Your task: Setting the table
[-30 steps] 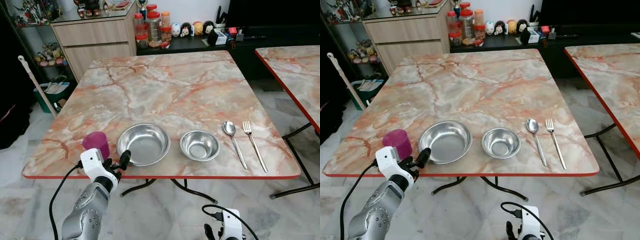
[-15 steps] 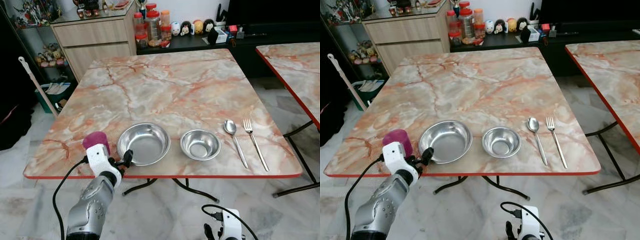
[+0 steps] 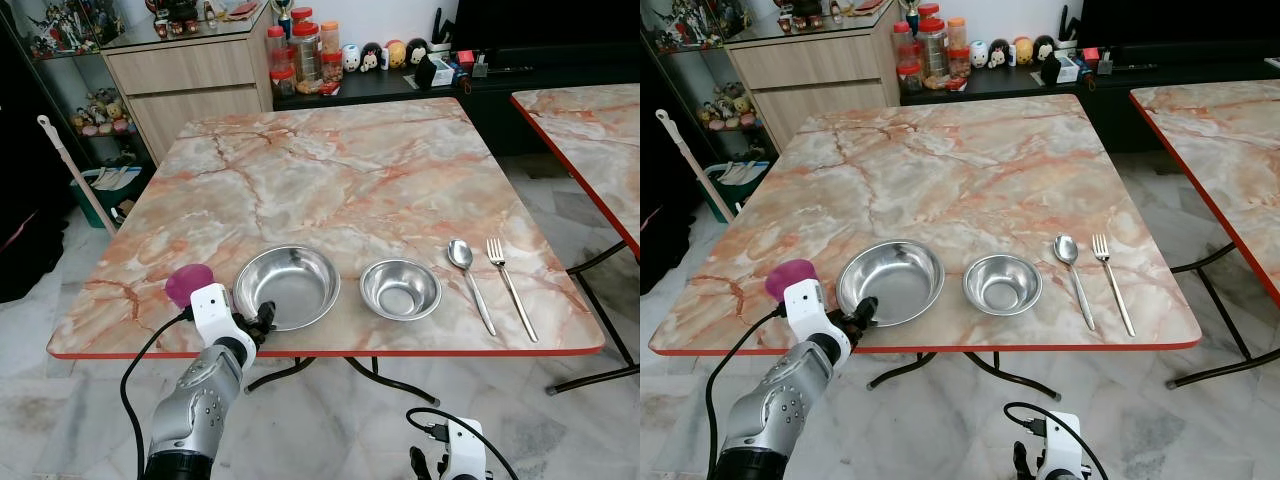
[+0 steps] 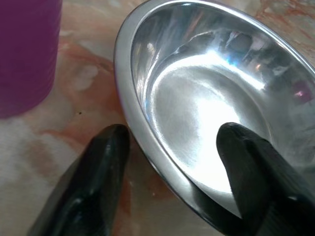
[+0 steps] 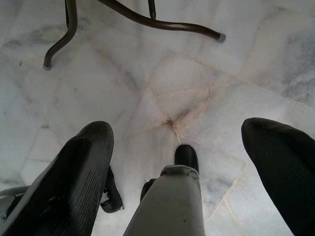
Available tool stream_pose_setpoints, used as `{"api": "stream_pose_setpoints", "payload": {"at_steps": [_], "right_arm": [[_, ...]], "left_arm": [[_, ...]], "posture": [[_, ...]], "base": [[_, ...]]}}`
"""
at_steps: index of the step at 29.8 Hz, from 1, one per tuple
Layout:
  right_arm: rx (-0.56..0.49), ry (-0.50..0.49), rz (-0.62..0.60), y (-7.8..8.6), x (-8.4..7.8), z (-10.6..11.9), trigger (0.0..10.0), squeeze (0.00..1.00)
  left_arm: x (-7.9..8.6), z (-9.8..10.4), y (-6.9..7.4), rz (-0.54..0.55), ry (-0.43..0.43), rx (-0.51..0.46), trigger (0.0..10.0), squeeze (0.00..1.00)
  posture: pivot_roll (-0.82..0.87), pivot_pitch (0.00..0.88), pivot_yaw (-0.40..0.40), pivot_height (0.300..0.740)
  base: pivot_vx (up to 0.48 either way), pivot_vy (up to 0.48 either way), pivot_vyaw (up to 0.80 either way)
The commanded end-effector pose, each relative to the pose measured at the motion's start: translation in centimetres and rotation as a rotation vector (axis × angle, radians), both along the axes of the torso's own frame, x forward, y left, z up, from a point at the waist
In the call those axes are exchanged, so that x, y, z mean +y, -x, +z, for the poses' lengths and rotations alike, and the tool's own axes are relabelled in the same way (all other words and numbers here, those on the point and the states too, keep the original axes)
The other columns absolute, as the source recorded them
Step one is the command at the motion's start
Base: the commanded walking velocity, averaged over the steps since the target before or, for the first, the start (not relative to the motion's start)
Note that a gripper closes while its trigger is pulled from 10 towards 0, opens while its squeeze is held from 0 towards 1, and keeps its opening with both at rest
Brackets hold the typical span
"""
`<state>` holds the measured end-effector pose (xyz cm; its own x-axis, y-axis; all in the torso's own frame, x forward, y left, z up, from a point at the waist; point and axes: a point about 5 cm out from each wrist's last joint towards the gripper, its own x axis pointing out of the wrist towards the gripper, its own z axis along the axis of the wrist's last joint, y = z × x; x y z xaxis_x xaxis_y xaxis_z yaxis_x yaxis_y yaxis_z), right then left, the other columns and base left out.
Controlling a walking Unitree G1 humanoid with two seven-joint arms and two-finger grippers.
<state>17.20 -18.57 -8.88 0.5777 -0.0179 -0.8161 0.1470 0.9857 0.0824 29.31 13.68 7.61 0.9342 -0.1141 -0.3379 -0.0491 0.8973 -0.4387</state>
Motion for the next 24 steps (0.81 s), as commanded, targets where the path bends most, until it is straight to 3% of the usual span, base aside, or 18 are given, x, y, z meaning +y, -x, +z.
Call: {"api": "stream_pose_setpoints", "payload": {"at_steps": [1,24], "right_arm": [[-0.004,-0.006,-0.006,-0.1,0.2,0.0,10.0,0.0],[-0.015,-0.008,0.004,-0.8,0.3,0.3,10.0,0.0]], "left_arm": [[0.2,-0.1,-0.1,0.009,-0.013,0.02,0.0,0.0],[1.1,1.1,-0.4,0.067,-0.026,-0.021,0.0,0.0]], "posture": [[-0.15,0.0,0.096,0.74],[-0.13,0.0,0.081,0.74]], "base": [[0.0,0.0,0.0],[0.0,0.0,0.0]]}}
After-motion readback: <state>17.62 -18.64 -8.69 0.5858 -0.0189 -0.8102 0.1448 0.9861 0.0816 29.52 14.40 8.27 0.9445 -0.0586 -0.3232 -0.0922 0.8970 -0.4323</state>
